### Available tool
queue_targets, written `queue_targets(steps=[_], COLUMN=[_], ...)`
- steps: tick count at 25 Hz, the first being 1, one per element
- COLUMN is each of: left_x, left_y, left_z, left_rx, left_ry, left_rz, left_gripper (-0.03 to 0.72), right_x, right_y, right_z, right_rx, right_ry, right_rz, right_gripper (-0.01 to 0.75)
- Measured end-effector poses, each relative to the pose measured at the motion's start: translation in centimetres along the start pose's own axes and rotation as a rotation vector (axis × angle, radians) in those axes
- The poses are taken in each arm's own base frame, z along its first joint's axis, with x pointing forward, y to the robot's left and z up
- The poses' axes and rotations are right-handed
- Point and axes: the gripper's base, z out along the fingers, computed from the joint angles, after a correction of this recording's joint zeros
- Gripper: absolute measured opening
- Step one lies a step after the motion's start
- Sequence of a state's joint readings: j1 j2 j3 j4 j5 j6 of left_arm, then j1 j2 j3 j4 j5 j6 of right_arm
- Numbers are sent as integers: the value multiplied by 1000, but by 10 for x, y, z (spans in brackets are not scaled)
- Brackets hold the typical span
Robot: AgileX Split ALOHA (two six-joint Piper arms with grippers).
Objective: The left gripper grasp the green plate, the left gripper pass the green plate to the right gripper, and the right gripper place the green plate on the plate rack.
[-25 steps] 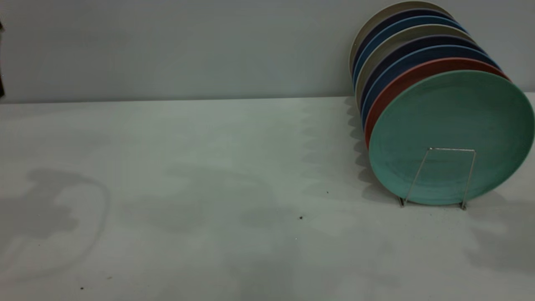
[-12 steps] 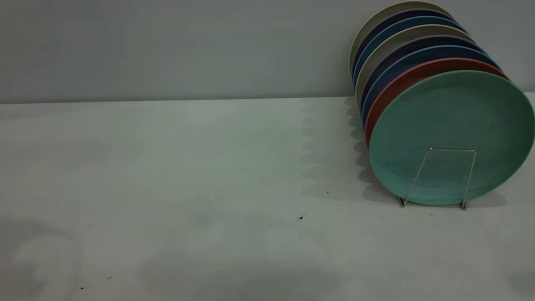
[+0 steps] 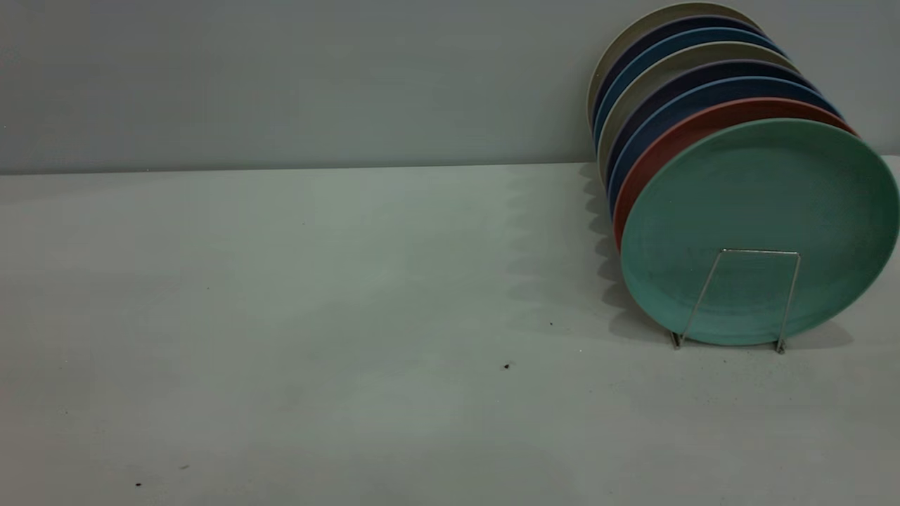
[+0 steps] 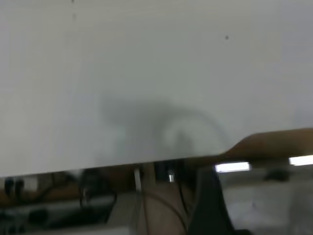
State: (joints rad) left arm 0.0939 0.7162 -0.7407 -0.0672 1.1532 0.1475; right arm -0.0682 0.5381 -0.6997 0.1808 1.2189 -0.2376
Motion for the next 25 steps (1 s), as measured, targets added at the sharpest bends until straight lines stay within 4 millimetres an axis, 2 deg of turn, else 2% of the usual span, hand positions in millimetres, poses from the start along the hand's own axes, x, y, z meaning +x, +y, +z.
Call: queue_targets(steps=[4, 10, 19, 25], left_x=[36, 72, 103, 112], left_y=[-4, -8, -3, -5], left_z=[-12, -13, 0, 3], left_rx=[-28, -56, -128, -81], left_ry=[-125, -254, -345, -429], left_rz=[-19, -44, 45, 41], left_gripper=[563, 563, 563, 563], right_x=[30, 60, 70, 72], right_y=[3, 3, 5, 4], right_z=[0, 11, 5, 4], right_rx=[30, 84, 92, 108], right_ry=[-50, -127, -239, -256], right_rz=[-17, -36, -41, -14], right_gripper=[429, 429, 429, 429])
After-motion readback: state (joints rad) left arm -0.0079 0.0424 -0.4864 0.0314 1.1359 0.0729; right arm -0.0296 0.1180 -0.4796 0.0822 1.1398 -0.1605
